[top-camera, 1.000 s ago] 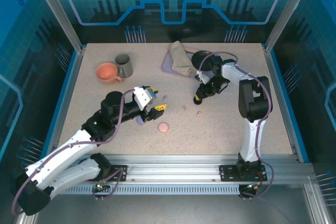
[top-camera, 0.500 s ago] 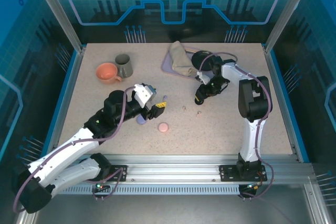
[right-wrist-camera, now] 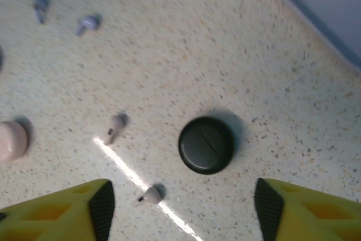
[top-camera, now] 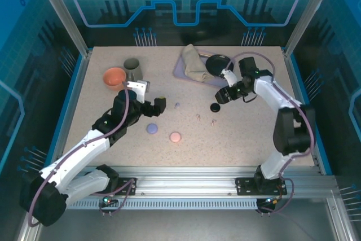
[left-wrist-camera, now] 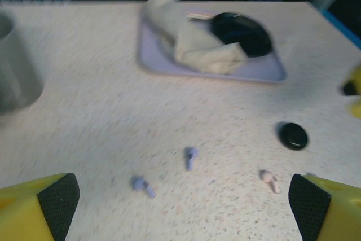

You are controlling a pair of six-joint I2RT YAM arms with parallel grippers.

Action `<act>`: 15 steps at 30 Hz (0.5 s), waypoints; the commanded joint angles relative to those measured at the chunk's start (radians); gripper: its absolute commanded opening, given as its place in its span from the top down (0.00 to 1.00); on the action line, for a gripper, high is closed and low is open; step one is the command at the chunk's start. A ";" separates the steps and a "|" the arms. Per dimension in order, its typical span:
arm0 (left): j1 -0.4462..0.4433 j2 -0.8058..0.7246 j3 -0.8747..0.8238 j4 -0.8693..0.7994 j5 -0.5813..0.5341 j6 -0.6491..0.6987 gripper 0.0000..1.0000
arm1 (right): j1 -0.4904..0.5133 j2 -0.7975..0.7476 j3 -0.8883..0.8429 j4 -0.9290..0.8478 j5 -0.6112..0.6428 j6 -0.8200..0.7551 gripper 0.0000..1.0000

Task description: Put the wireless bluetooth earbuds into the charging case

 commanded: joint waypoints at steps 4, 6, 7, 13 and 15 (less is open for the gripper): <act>0.126 0.055 0.029 -0.173 0.025 -0.299 0.01 | 0.088 -0.227 -0.166 0.215 -0.059 -0.041 0.19; 0.159 0.071 0.019 -0.173 0.096 -0.336 0.01 | 0.136 -0.269 -0.198 0.224 -0.050 -0.072 0.17; 0.175 0.078 0.012 -0.166 0.128 -0.351 0.01 | 0.165 -0.290 -0.217 0.239 -0.038 -0.081 0.14; 0.238 0.082 -0.028 -0.121 0.259 -0.389 0.01 | 0.375 -0.336 -0.323 0.318 0.078 -0.172 0.00; 0.258 0.081 -0.037 -0.115 0.303 -0.391 0.01 | 0.423 -0.310 -0.323 0.312 0.104 -0.195 0.00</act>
